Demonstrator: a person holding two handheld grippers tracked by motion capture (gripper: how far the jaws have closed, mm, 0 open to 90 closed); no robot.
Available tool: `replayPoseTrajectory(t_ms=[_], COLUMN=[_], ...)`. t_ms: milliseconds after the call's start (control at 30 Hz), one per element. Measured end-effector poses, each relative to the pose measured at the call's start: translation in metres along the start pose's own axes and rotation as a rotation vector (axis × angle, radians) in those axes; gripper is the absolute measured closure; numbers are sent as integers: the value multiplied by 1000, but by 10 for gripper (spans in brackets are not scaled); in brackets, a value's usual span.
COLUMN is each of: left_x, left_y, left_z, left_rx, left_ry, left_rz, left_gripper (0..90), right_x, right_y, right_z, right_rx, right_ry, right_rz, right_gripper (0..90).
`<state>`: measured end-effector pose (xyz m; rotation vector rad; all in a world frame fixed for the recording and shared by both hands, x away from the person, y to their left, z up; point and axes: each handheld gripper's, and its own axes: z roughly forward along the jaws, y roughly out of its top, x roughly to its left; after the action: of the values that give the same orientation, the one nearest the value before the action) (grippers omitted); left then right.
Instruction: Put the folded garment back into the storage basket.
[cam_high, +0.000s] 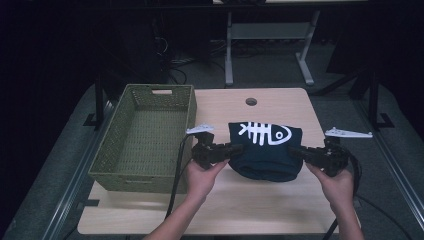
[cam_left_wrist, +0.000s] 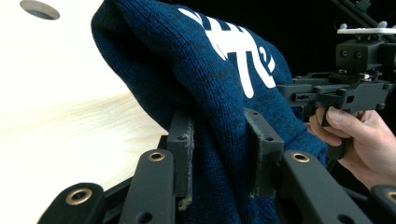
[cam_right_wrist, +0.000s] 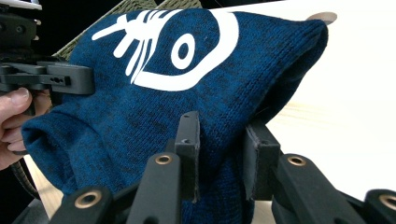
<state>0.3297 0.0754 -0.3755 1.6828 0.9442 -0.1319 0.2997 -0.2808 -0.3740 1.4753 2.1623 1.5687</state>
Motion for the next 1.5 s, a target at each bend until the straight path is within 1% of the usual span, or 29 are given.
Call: replayPoseTrajectory(t_ms=[333, 667, 1033, 1067, 1133, 1167, 1500], left_x=[3, 5, 8, 8, 8, 9, 16], left_y=[8, 16, 21, 22, 23, 24, 29], left_z=[-12, -25, -36, -38, -40, -40, -54], left_rx=[-18, -30, -50, -50, -53, -54, -70], left_ry=[-3, 1, 0, 2, 4, 2, -2], left_rz=[-13, -4, -16, -10, -12, -13, -22], left_gripper=[673, 673, 673, 673, 673, 673, 673], right_x=[10, 19, 28, 31, 31, 33, 42], right_y=[13, 23, 31, 34, 34, 37, 46], right_z=[4, 9, 14, 16, 16, 18, 26], right_rx=[-2, -1, 6, 9, 8, 10, 24], right_ry=[9, 21, 23, 22, 22, 21, 22], right_rz=[-20, -28, -47, -50, -51, -60, -84], right_gripper=[707, 707, 707, 707, 708, 708, 707])
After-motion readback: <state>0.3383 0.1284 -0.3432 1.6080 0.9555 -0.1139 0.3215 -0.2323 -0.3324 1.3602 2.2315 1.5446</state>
